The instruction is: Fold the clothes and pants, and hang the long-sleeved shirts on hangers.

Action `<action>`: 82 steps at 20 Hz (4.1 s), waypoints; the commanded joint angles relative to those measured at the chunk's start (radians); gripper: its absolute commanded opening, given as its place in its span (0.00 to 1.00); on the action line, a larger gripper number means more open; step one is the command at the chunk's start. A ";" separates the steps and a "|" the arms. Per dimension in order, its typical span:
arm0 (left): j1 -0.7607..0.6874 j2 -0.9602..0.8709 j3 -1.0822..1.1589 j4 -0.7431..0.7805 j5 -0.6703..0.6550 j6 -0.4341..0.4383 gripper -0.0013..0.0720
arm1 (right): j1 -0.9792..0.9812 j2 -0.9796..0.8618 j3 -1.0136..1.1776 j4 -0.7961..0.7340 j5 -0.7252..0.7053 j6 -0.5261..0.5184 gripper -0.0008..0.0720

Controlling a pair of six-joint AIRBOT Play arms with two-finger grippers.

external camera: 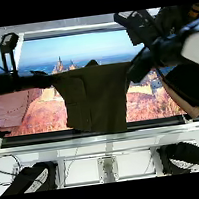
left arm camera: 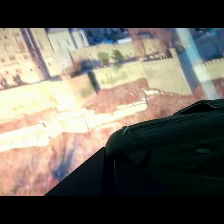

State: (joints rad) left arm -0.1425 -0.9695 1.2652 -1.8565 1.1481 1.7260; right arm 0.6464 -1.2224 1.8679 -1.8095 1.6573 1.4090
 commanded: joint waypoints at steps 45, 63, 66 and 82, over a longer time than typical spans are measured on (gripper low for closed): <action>0.095 -0.129 -0.484 -0.033 0.068 0.736 0.09 | -0.151 0.019 -0.875 0.392 -0.323 -0.122 0.04; 0.093 -0.045 -0.547 -0.335 0.179 0.718 0.40 | -0.151 0.022 -0.966 0.614 -0.241 -0.151 0.04; 0.076 -0.084 -0.547 -0.374 0.172 0.721 0.38 | -0.151 0.022 -0.966 0.620 -0.246 -0.150 0.04; 0.000 -0.241 -0.547 -0.370 0.084 0.698 0.06 | -0.151 0.022 -0.966 0.637 -0.244 -0.149 0.04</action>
State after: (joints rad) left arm -0.1417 -1.2060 0.7185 -2.2269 1.2472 2.4237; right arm 0.4938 -1.2011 0.9016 -1.1736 1.4136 1.2598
